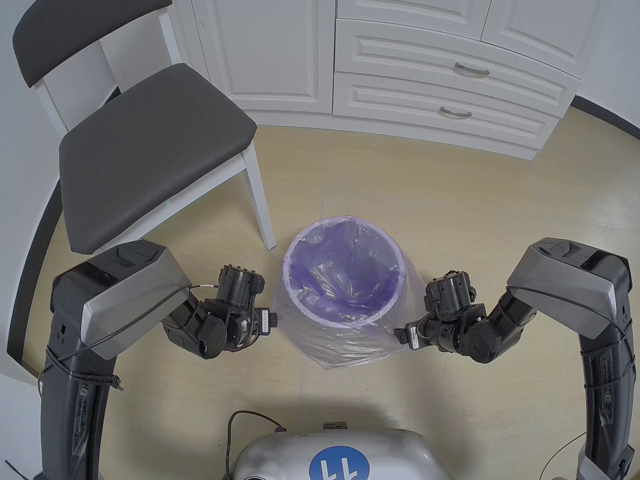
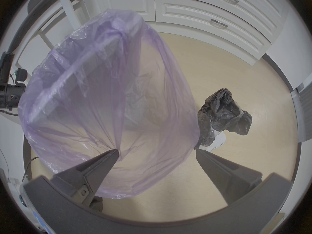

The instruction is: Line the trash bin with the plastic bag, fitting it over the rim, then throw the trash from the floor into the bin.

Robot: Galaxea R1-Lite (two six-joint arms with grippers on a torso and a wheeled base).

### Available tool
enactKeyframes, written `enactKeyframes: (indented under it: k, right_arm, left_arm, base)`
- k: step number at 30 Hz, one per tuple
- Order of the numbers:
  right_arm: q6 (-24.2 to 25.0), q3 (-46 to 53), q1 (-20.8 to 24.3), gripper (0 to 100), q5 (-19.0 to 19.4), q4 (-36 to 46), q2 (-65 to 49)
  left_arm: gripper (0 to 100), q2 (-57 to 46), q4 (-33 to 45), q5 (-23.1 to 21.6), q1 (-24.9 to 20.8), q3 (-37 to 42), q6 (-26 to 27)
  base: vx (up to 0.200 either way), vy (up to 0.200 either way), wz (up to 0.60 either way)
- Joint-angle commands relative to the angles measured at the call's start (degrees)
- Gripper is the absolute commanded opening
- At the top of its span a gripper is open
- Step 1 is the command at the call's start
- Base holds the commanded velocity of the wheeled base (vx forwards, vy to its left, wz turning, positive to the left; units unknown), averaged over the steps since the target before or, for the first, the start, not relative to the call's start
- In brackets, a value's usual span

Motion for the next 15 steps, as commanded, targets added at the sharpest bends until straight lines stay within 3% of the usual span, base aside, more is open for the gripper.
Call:
enactKeyframes:
  k: [1, 15]
  right_arm:
    - [0.1, -0.5, 0.0, 100, 0.0, -0.2, 1.8]
    - [0.4, -2.1, 0.0, 100, -0.5, -6.5, 5.4]
  left_arm:
    - [100, 1.4, 0.0, 0.0, 0.1, -0.7, 0.0]
    - [100, 3.9, -0.2, 0.3, 0.7, -4.0, -1.2]
  base:
    - [0.000, 0.000, 0.00]
    - [0.000, 0.000, 0.00]
